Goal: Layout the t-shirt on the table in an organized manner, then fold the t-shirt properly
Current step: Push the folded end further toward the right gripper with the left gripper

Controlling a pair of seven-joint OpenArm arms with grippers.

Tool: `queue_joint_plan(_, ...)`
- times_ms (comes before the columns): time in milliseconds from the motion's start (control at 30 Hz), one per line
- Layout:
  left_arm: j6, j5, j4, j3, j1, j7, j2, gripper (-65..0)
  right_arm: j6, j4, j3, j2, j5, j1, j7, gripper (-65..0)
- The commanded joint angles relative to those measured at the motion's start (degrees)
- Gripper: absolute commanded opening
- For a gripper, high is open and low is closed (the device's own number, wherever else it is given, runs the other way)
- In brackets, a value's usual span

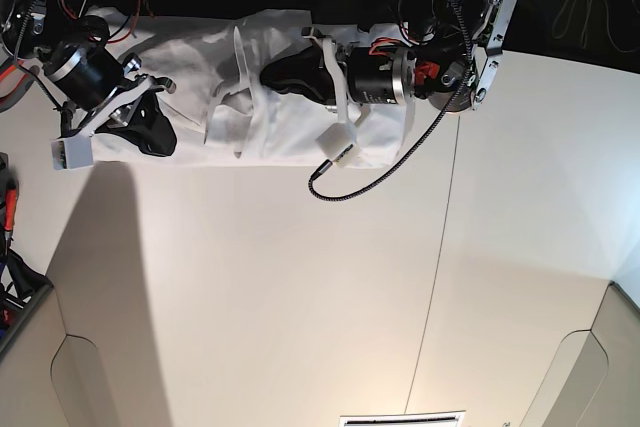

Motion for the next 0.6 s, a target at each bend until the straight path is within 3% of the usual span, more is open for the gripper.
queue_joint_plan(0, -0.56, -0.28, 0.92, 0.22, -0.59, -2.43, 0.22, -65.0, 0.39, 1.09, 0.15, 0.28, 1.09, 0.28, 1.38, -65.0)
queue_joint_plan(133, -0.56, 5.29, 0.92, 0.2, -0.61, -5.88, 0.2, -65.0, 0.39, 1.09, 0.15, 0.31, 1.09, 0.28, 1.4, -65.0)
queue_joint_plan(300, -0.56, 5.9, 0.92, 0.2, -2.12, -6.23, -0.07, -65.0, 0.39, 1.09, 0.15, 0.31, 1.11, 0.28, 1.66, -65.0)
queue_joint_plan(567, -0.56, -5.05, 0.92, 0.22, -2.16, -2.08, -0.07, -65.0, 0.39, 1.09, 0.15, 0.31, 1.11, 0.28, 1.77, -65.0)
